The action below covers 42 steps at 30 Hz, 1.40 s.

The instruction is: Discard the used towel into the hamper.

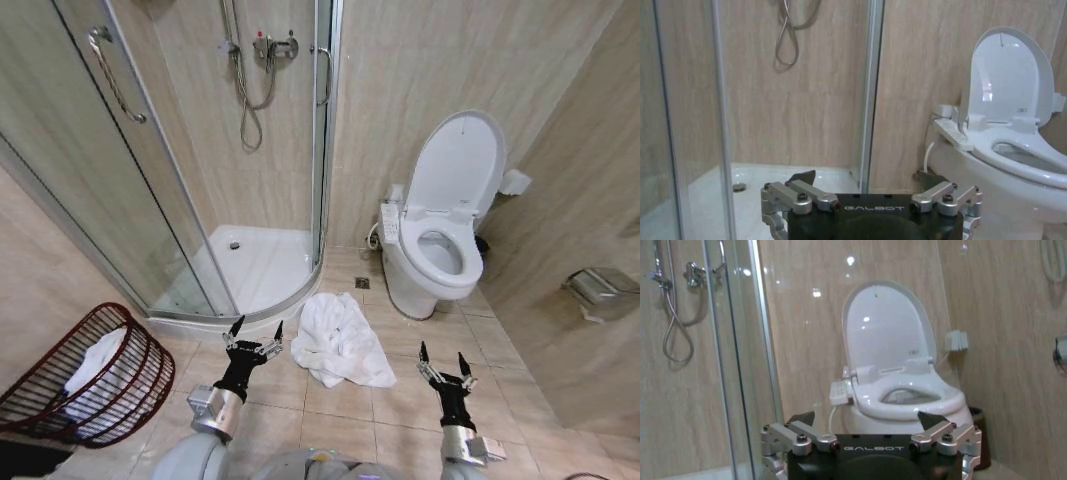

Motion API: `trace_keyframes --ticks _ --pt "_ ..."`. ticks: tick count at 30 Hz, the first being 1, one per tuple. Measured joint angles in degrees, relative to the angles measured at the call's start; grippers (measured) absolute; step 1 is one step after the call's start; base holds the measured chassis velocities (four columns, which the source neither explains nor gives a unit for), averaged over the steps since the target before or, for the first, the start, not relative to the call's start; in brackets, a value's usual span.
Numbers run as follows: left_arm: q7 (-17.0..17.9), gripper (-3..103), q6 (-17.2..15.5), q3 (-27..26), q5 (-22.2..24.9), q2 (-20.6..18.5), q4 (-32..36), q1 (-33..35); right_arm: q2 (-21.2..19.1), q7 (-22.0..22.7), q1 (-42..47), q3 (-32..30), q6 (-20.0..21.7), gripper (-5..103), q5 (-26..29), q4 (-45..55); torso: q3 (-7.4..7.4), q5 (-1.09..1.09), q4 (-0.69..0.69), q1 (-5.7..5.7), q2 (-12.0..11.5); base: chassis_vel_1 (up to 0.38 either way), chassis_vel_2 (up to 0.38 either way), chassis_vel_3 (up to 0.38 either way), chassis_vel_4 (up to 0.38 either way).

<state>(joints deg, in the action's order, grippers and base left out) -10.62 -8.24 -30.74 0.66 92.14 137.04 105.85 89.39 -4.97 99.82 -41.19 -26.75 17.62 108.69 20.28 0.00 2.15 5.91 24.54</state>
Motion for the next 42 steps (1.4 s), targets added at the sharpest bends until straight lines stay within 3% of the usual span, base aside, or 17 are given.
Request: trace_keyframes --ticks 42 --pt "0.00 100 0.00 0.00 0.00 0.00 0.00 0.00 -0.30 1.34 1.30 -0.68 -3.32 100 0.78 0.75 -6.21 0.00 0.00 -3.42 -9.65 0.000 0.000 0.000 0.000"
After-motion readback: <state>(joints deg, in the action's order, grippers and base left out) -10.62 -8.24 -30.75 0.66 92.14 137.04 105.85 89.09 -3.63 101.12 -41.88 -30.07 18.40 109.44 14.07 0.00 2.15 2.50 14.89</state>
